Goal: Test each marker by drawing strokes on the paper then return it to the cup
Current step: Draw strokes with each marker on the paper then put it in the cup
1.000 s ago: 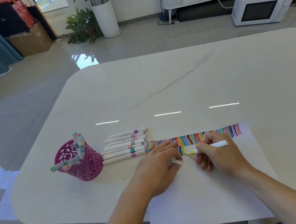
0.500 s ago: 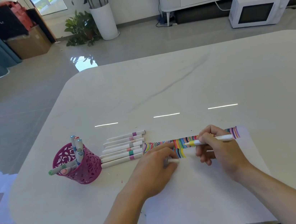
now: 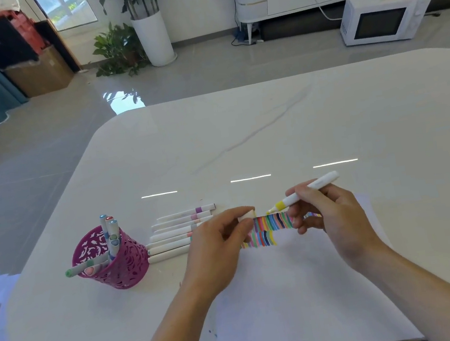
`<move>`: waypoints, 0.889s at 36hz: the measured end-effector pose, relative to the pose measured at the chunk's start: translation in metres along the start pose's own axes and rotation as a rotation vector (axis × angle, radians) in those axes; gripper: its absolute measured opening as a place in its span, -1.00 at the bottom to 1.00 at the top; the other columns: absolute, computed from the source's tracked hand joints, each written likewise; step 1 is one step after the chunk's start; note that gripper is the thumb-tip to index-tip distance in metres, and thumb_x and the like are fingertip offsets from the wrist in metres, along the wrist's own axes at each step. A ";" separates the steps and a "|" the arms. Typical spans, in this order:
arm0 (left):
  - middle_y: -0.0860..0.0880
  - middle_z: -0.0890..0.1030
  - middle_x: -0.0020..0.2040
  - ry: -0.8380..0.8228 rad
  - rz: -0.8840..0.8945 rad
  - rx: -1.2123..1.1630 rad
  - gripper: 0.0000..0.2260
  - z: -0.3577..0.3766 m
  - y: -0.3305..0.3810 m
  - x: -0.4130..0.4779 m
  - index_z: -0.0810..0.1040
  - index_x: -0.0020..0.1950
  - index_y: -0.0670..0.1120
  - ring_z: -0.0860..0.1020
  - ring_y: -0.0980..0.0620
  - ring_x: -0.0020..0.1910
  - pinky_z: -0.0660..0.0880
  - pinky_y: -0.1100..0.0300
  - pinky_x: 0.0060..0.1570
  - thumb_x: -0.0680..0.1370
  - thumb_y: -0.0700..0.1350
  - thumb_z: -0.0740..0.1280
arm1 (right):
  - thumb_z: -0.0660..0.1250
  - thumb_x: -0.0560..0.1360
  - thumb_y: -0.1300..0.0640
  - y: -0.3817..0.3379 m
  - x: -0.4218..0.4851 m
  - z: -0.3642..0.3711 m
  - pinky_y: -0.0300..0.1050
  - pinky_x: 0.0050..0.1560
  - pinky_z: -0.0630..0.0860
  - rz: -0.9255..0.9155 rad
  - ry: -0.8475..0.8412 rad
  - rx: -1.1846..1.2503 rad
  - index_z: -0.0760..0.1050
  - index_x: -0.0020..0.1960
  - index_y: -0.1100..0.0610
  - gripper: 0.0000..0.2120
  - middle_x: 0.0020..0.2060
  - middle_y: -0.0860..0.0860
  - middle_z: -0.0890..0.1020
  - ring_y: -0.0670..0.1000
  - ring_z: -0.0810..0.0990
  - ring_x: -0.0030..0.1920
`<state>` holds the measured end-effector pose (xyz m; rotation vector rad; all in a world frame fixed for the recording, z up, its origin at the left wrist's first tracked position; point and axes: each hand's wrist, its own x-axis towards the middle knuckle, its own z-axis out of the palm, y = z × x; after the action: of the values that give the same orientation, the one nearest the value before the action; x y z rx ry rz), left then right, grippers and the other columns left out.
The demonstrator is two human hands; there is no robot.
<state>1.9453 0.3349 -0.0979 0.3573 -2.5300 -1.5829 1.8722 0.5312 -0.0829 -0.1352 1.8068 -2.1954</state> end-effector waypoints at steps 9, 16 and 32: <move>0.03 0.73 -0.16 -0.021 -0.065 -0.185 -0.85 0.003 0.006 0.000 0.68 0.11 -0.01 0.70 0.08 -0.18 0.52 0.35 -0.18 0.60 -0.18 0.38 | 0.29 0.67 0.20 -0.005 -0.004 0.004 -0.11 -0.33 0.59 -0.082 -0.012 0.028 0.48 -0.01 0.24 -0.88 -0.30 0.18 0.67 0.11 0.61 -0.32; 0.03 0.72 -0.18 -0.079 -0.048 -0.150 -0.85 0.005 0.008 -0.001 0.70 0.10 0.01 0.67 0.04 -0.20 0.57 0.27 -0.14 0.59 -0.16 0.39 | 0.31 0.65 0.20 0.002 -0.006 0.008 -0.07 -0.30 0.62 -0.051 -0.078 -0.027 0.47 0.02 0.31 -0.85 -0.27 0.20 0.68 0.15 0.63 -0.29; 0.09 0.72 -0.21 -0.019 -0.026 -0.092 -0.84 0.008 0.009 -0.007 0.72 0.00 0.07 0.68 0.08 -0.20 0.59 0.29 -0.14 0.58 -0.18 0.40 | 0.35 0.62 0.23 0.011 -0.008 0.010 -0.07 -0.27 0.66 -0.015 -0.063 -0.007 0.51 -0.02 0.29 -0.89 -0.29 0.19 0.71 0.15 0.68 -0.29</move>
<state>1.9486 0.3471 -0.0931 0.3680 -2.4652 -1.7139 1.8843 0.5223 -0.0904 -0.2186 1.7856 -2.1699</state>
